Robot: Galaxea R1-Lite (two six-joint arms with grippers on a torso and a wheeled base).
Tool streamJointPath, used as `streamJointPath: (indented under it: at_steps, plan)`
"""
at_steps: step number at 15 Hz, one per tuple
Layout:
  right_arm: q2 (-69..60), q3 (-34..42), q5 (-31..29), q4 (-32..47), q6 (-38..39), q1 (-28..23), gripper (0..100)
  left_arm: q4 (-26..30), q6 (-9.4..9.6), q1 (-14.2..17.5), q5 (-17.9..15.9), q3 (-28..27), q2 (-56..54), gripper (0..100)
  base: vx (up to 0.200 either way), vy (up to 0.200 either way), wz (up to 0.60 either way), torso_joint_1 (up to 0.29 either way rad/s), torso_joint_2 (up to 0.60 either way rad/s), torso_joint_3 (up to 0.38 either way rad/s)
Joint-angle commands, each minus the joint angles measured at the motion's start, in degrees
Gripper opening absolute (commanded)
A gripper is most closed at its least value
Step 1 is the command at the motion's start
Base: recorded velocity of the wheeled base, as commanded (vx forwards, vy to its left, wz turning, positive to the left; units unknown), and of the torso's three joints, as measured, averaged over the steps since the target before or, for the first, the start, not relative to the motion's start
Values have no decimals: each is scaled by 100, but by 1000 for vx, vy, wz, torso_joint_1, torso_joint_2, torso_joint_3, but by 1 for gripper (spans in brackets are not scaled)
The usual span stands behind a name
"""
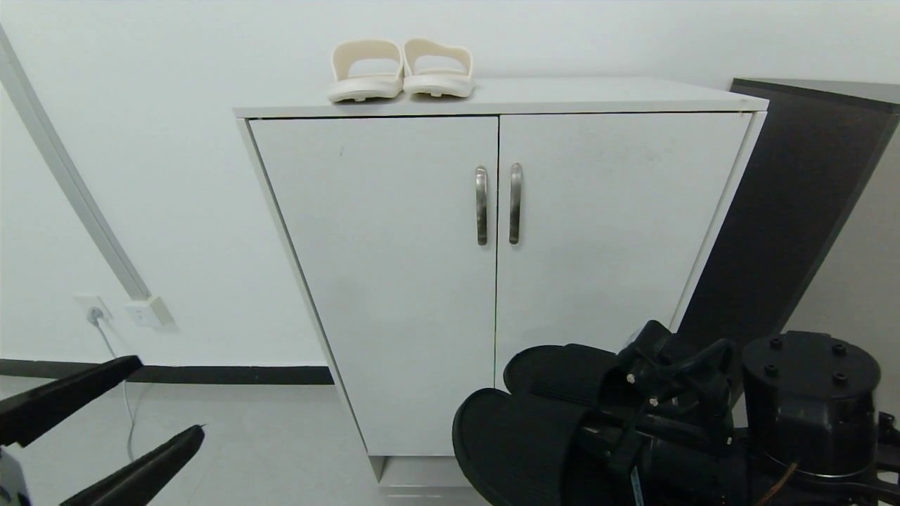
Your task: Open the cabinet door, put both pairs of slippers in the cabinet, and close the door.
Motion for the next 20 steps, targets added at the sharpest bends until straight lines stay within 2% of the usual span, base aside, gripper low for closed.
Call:
streamJointPath:
  at_steps: [1,3,5,8,10,13,16,18,20]
  plan:
    - [-19,-3,-1,0,-7,2,0,-339,-18,-555,-10,-388,1089,100,0,0,0,0,0,0]
    - [-1,-3,7,0,-7,2,0,-568,-26,-942,26,-669,1607,100,0,0,0,0,0,0]
    - [8,-12,-1,0,2,2,0,-849,-26,-1267,201,-950,2126,100,0,0,0,0,0,0]
    - [16,-12,7,0,19,2,0,-1288,-35,-1935,386,-1460,2987,100,0,0,0,0,0,0]
    - [25,-12,-1,0,19,-7,0,-1429,-62,-2155,377,-1926,3470,100,0,0,0,0,0,0]
    - [52,-12,7,0,2,-7,0,-1429,-527,-2471,263,-2963,3963,100,0,0,0,0,0,0]
    - [69,-12,-1,0,2,-7,0,-1403,-589,-2559,78,-3912,4657,100,0,0,0,0,0,0]
    - [78,-3,-1,0,2,-7,0,-1394,-826,-2708,-97,-4325,4973,100,0,0,0,0,0,0]
    - [78,-12,7,0,2,-7,0,-1244,-1002,-2779,-475,-4765,5246,100,0,0,0,0,0,0]
